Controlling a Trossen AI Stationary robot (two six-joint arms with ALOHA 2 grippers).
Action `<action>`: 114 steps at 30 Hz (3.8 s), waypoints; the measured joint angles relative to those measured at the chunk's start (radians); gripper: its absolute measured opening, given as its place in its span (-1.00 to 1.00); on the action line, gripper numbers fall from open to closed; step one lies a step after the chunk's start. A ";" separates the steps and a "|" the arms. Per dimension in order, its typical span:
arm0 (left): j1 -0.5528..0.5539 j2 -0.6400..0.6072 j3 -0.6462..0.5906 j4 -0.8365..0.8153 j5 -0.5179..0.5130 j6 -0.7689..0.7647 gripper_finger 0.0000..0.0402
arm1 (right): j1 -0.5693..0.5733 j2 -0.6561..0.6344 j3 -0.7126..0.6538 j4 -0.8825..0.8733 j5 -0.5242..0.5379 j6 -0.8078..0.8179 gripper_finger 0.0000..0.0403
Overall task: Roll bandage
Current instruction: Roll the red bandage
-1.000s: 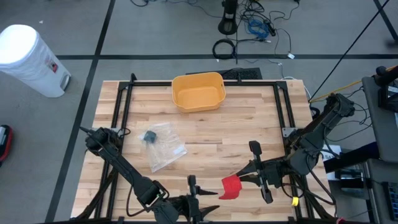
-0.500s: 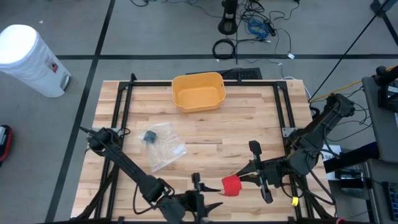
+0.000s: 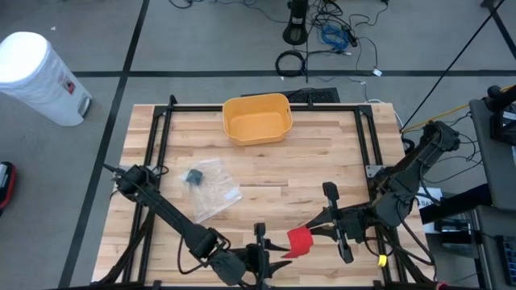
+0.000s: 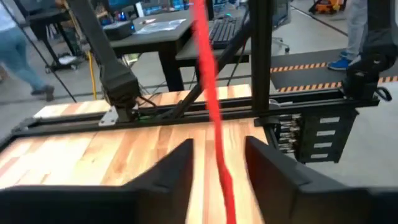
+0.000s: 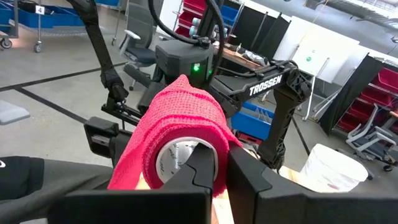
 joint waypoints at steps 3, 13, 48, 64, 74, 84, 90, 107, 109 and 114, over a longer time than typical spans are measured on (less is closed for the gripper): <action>-0.009 0.000 0.000 0.035 0.001 0.053 -0.61 | 0.000 0.000 0.000 -0.002 0.039 -0.008 -0.92; -0.016 -0.001 0.000 0.175 -0.006 0.183 -0.98 | -0.001 0.000 0.000 -0.014 0.104 -0.022 -0.92; 0.004 -0.077 0.248 0.373 0.369 0.500 -0.99 | -0.138 0.001 0.001 -0.214 0.094 0.101 -0.92; 0.087 -0.162 0.250 0.377 0.299 0.574 -0.99 | -0.137 0.001 0.001 -0.217 0.091 0.109 -0.92; 0.114 -0.228 0.250 0.324 0.306 0.573 -0.99 | -0.136 0.001 0.001 -0.208 -0.002 0.112 -0.92; 0.141 -0.231 0.250 0.346 0.338 0.586 -0.99 | -0.137 0.006 0.001 -0.211 -0.014 0.117 -0.92; 0.158 -0.247 0.250 0.353 0.338 0.599 -0.99 | -0.137 0.006 0.001 -0.209 -0.014 0.116 -0.92; 0.148 -0.229 0.250 0.263 0.634 0.307 -0.99 | -0.138 0.006 0.001 -0.211 -0.012 0.116 -0.92; 0.139 -0.221 0.250 0.265 0.638 0.307 -0.99 | -0.139 0.006 0.001 -0.211 -0.011 0.116 -0.92; 0.119 -0.185 0.250 0.279 0.646 0.307 -0.99 | -0.144 0.006 0.001 -0.211 -0.011 0.119 -0.92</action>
